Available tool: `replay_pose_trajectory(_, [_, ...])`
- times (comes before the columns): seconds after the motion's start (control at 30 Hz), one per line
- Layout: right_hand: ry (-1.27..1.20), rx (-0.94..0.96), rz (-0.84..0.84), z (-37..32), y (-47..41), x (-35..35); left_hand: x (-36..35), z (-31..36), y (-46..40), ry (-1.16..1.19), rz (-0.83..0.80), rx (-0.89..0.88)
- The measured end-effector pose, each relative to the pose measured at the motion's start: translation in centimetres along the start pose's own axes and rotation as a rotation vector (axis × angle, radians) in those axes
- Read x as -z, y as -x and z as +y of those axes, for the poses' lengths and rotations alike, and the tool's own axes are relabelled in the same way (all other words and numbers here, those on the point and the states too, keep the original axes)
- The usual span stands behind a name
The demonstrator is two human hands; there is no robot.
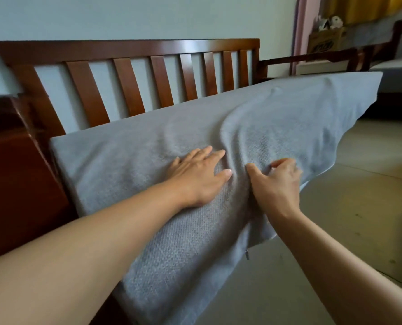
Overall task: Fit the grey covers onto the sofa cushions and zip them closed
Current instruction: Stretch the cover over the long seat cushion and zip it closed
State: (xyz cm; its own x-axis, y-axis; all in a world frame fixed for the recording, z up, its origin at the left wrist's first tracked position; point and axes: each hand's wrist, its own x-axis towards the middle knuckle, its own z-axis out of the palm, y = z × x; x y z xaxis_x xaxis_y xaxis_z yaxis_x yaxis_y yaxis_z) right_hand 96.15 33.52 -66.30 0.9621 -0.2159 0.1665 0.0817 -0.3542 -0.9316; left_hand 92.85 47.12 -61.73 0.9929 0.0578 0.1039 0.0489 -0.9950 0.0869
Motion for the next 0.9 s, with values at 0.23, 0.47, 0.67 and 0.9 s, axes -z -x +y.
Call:
replay_pose_trajectory(0.23, [0.094, -0.257, -0.044, -0.5, -6.7, -1.4, -0.4, 0.5, -6.8, 0.031, -0.065, 0.004])
replay_pose_trajectory(0.47, [0.179, -0.415, -0.164, -1.8, -7.4, -1.5, -0.6, 1.7, -10.0, 0.058, -0.103, 0.0])
replay_pose_trajectory(0.67, [0.241, -0.511, -0.296, -2.4, -8.0, -0.9, -0.6, 1.9, -10.0, -0.015, -0.116, 0.013])
replay_pose_trajectory(0.9, [0.296, -0.566, -0.403, -2.7, -8.7, -0.2, -0.8, 2.0, -10.2, -0.041, -0.156, 0.017])
